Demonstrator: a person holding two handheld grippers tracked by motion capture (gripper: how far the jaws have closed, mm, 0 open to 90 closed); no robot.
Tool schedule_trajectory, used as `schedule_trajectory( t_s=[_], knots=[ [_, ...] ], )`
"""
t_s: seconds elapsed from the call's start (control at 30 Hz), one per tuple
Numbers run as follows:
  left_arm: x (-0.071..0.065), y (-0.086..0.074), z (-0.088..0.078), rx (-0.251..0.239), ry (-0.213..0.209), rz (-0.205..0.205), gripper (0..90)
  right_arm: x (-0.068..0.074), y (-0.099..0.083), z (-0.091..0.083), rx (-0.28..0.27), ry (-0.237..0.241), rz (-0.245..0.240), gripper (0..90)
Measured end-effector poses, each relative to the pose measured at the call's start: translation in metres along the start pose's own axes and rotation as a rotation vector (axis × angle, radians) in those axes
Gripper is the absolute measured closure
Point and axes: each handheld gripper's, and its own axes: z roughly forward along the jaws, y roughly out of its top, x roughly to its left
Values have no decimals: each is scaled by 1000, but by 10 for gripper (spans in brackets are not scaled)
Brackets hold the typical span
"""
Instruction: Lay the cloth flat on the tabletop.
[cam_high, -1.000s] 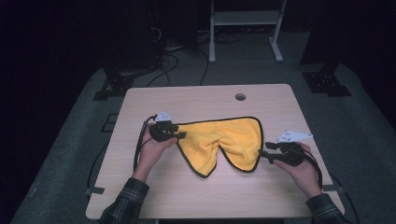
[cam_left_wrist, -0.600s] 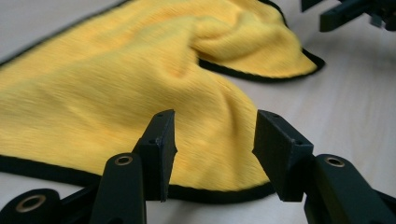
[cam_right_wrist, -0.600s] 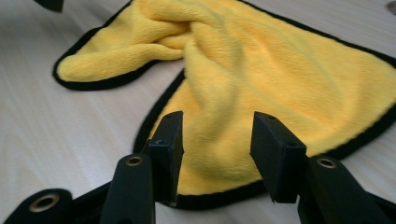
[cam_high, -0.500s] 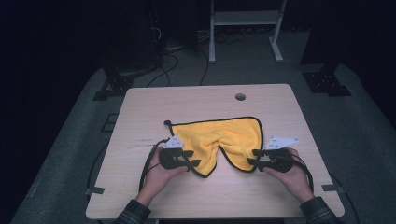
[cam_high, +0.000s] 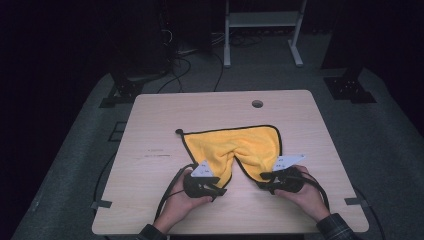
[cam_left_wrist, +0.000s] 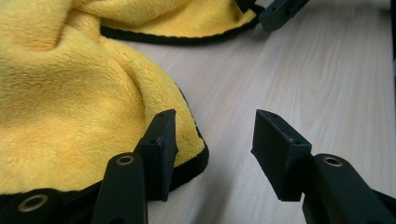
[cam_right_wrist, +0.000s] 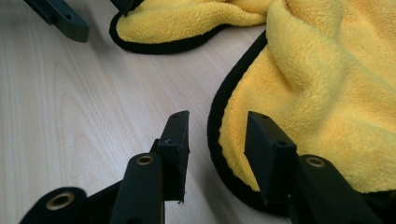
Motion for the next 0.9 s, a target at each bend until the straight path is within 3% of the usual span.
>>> schedule_trajectory(
  t_s=[0.2,0.3,0.47,0.63,0.7,0.9],
  knots=[
    [2,-2,11,74,-1,17,497,-1,-1,3,17,7,1,594],
    [2,-2,11,75,5,10,515,-1,-3,5,31,13,-1,601],
    [4,0,11,86,45,8,666,-2,-5,9,66,15,-9,650],
    [10,1,9,109,49,-45,828,-2,-5,8,79,-5,-26,791],
    [12,0,6,111,37,-70,844,-4,-5,6,82,-9,-20,846],
    [21,-6,-13,70,31,-130,850,-12,-6,-5,75,-12,23,857]
  ],
)
